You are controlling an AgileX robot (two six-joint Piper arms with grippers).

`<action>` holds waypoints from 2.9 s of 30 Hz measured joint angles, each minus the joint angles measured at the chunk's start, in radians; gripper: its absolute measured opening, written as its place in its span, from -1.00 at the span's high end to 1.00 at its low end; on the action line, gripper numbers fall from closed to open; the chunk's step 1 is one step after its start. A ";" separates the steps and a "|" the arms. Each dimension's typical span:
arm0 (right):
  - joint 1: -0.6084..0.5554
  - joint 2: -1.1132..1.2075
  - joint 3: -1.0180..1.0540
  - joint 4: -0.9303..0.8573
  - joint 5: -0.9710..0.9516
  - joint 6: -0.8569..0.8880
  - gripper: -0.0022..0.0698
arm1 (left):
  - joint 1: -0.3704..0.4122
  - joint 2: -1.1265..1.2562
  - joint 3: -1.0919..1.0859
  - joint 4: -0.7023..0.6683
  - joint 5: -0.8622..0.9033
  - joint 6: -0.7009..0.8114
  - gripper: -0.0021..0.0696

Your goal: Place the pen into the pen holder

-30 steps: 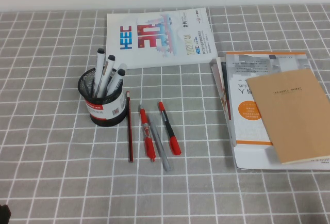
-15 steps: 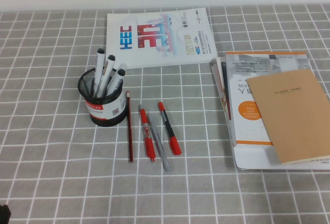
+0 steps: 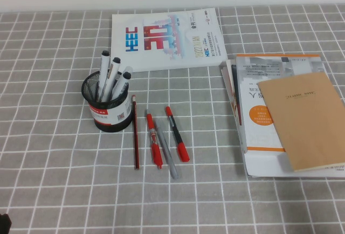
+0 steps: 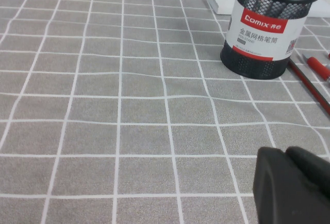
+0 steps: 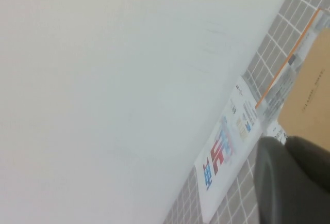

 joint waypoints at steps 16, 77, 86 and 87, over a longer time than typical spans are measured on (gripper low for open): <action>0.000 0.292 -0.539 -0.474 0.432 -0.252 0.97 | 0.000 0.000 0.000 0.000 0.000 0.000 0.96; 0.660 2.355 -2.161 -1.510 1.122 0.470 0.03 | 0.000 0.000 0.000 0.000 0.000 0.000 0.96; 0.660 2.384 -2.174 -1.554 1.120 0.446 0.16 | 0.000 0.000 0.000 0.000 0.000 0.000 0.96; 0.660 2.384 -2.174 -1.554 1.120 0.446 0.20 | 0.000 0.000 0.000 0.000 0.000 0.000 0.96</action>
